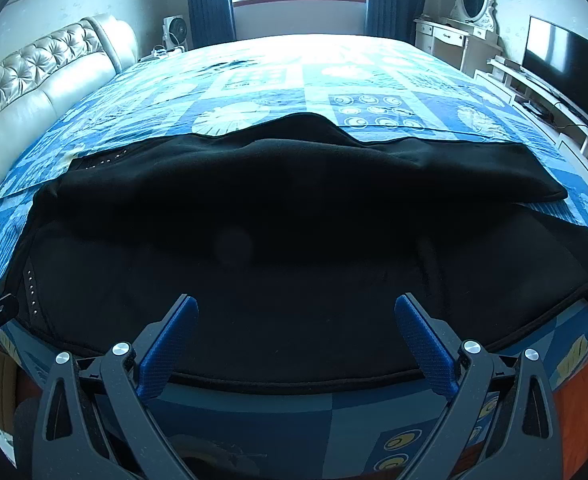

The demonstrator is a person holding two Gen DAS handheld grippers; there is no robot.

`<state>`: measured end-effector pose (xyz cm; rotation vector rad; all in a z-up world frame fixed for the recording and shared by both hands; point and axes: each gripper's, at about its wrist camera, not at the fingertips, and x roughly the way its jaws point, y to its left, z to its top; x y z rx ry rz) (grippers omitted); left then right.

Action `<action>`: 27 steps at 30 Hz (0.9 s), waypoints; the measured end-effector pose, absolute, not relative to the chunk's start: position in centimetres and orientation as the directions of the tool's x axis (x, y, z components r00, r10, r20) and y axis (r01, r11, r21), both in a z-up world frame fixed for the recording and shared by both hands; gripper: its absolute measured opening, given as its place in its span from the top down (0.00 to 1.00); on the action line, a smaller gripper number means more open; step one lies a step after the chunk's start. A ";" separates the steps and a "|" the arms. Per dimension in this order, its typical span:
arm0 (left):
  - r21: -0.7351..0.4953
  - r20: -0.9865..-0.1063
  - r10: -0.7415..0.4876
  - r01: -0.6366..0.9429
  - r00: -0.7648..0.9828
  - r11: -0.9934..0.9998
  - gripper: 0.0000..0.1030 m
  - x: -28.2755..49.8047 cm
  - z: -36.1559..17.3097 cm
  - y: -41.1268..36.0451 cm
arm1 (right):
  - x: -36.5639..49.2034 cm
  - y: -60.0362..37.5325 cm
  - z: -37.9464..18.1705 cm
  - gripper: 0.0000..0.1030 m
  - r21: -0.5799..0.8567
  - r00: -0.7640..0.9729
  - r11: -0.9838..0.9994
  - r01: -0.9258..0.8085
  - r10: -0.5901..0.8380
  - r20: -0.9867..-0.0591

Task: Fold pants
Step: 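Grasp the black pants edge with the left tool while the right tool grasps it too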

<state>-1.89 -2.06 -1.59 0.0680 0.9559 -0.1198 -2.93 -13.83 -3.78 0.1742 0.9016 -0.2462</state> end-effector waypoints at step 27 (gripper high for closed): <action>-0.124 -0.841 -0.291 0.362 0.456 0.924 0.04 27.8 -3.9 8.5 | 23.1 -20.1 -5.7 0.05 0.262 0.343 0.925 -0.274 0.349 -0.872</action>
